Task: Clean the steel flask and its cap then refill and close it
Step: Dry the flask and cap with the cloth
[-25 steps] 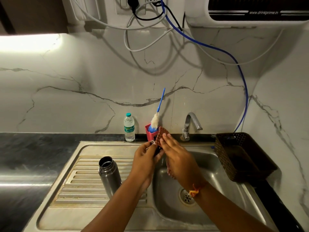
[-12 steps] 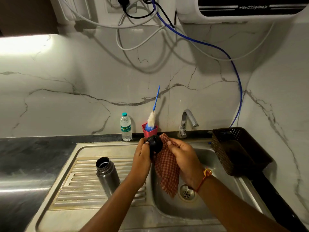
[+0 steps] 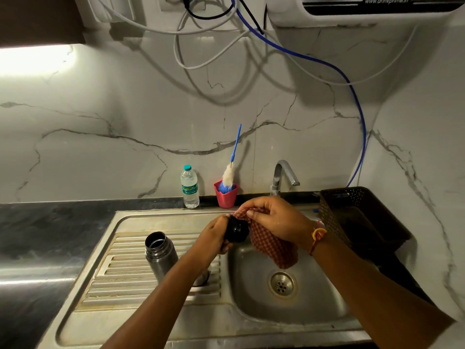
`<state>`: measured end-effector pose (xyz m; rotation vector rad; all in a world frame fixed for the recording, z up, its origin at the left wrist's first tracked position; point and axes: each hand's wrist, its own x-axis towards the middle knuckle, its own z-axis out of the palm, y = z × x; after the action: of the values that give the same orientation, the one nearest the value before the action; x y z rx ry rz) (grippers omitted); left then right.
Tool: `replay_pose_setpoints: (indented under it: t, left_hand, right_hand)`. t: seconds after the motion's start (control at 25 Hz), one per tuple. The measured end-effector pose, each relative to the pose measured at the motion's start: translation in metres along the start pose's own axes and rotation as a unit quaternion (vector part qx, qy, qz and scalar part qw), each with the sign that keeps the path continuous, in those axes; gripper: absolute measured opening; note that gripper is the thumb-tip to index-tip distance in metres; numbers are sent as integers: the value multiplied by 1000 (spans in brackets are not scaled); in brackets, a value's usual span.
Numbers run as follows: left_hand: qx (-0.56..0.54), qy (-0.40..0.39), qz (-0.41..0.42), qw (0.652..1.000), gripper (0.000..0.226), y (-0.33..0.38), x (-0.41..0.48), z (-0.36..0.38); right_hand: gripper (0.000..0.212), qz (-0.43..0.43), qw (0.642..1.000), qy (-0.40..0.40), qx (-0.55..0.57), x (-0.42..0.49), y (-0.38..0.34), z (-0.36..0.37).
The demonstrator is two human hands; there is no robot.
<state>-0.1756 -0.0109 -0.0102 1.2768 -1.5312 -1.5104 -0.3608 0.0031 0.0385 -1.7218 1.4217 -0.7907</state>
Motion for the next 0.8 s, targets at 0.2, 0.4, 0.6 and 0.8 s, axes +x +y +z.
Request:
replay_pose_setpoints:
  t: [0.2,0.4,0.6,0.8]
  left_hand:
    - [-86,21,-11,996,36,-18,6,10]
    - [-298,116,-47,946,33,-22,16,8]
    - [-363,163,-71,915,16,-50,16,-11]
    - [-331,154,-31,930,14,-67,-4,-20]
  right_hand:
    - [24,35,999,32,3,7,6,9]
    - [24,98,993,32,52,3,25,13]
    - [28,140,983,117,21,0,56,27]
    - [27,160,976,131,75,-1,66,48]
